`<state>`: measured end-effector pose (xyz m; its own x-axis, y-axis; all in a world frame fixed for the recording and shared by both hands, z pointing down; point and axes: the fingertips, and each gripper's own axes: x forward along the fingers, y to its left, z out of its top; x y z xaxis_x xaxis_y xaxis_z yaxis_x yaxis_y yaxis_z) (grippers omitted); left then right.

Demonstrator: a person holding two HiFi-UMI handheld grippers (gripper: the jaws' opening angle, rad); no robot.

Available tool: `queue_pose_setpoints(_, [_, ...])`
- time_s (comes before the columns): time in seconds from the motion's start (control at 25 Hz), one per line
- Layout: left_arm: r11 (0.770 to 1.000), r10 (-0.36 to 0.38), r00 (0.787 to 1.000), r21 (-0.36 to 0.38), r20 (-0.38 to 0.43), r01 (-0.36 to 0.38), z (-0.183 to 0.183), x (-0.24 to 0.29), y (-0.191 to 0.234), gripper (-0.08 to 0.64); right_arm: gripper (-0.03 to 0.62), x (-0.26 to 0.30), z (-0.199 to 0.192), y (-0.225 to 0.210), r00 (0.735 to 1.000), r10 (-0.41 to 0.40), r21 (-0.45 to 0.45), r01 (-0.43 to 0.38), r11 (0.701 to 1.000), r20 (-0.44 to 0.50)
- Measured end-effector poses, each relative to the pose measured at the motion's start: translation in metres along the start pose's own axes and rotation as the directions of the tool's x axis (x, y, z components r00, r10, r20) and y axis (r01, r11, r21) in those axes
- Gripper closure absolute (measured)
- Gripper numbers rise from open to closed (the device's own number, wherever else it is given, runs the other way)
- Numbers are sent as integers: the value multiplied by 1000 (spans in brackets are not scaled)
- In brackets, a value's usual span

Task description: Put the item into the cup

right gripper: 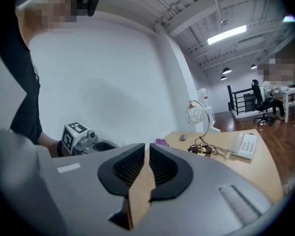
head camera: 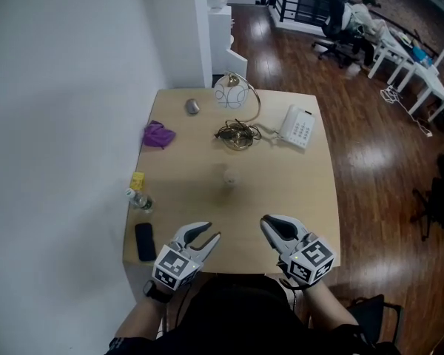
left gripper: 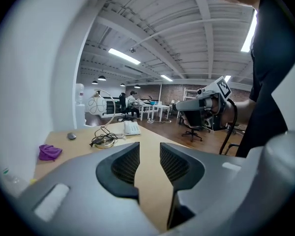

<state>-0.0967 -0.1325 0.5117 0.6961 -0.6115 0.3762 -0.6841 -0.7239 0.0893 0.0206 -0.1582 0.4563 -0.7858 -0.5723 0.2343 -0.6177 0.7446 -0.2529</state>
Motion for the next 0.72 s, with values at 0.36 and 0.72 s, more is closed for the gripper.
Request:
queue_pose_setpoints(0.36, [998,-57,998,-2,-11,57,-29,-26,-51,433,555,-49,-28,42,1000,-23,28,23,999,-1])
queue_pose_setpoints(0.72, [998,-52,999,-27,-13,52,-40,-45,-157,422,583,-139,-48,82,1000,10,-10,-10,1000,-11])
